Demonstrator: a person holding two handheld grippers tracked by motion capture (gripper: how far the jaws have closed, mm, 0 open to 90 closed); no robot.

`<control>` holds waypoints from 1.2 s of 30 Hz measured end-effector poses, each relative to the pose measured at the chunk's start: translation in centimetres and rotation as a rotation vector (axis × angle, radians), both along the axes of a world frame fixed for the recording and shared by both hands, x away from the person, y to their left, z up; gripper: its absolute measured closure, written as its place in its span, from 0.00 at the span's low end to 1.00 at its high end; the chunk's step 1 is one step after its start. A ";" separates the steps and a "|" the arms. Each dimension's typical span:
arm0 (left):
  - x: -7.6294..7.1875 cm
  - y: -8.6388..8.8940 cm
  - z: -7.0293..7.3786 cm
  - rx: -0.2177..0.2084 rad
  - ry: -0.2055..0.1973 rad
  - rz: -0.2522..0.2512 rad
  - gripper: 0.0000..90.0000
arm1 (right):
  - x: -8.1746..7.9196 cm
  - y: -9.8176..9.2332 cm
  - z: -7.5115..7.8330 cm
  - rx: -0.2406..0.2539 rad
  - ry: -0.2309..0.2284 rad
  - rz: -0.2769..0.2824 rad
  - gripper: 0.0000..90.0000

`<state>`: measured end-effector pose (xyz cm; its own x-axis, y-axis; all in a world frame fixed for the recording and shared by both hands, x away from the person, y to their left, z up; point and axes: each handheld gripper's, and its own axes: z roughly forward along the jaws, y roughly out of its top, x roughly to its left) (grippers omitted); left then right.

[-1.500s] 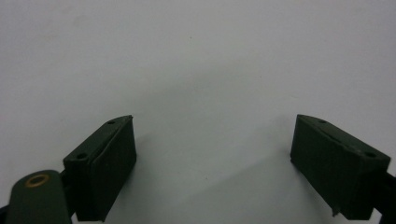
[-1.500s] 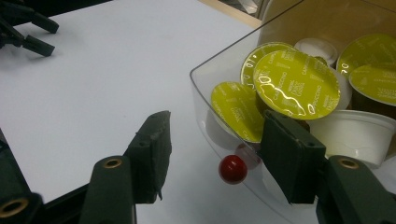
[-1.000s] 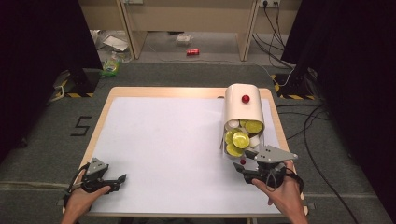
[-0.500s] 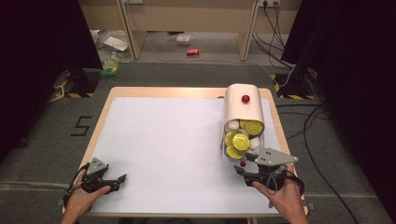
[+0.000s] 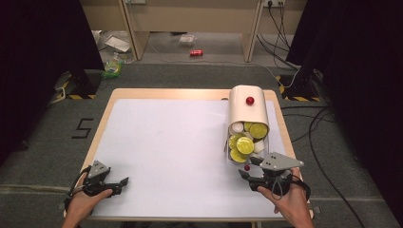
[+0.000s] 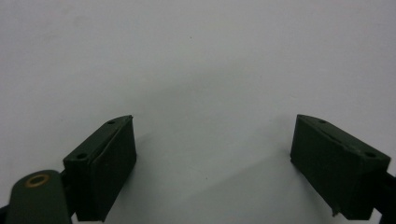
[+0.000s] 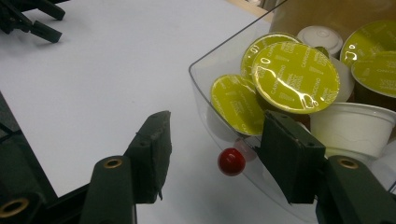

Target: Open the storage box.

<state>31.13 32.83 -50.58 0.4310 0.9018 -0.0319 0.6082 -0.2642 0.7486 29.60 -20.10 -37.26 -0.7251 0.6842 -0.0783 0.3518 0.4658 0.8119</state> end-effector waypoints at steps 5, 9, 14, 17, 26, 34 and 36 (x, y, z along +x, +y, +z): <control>0.0 0.0 0.0 0.000 0.000 0.000 0.15 | 0.0 -0.1 0.0 0.005 0.000 -0.005 0.48; 0.0 0.0 0.0 0.000 0.000 0.000 0.15 | 0.0 -0.1 0.2 0.028 -0.016 -0.024 0.46; 0.0 0.0 0.0 0.003 0.002 0.000 0.15 | 0.1 -0.3 0.2 0.051 -0.035 -0.051 0.44; 0.0 0.0 0.0 0.003 0.002 0.000 0.15 | 0.3 -0.4 0.3 0.065 -0.045 -0.077 0.43; 0.0 0.0 0.0 0.002 0.003 -0.001 0.15 | 1.1 -0.5 0.4 0.085 -0.064 -0.137 0.35; 0.0 0.0 0.0 0.003 0.003 -0.001 0.15 | 1.8 0.2 0.7 0.094 -0.081 -0.157 0.31; 0.0 0.0 0.0 0.003 0.003 0.000 0.15 | 2.1 0.4 0.7 0.092 -0.080 -0.160 0.30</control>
<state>31.16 32.82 -50.56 0.4312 0.9018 -0.0304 0.6103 -0.2666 0.7459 31.72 -19.71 -36.56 -0.6002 0.7973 -0.0634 0.3478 0.3315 0.8770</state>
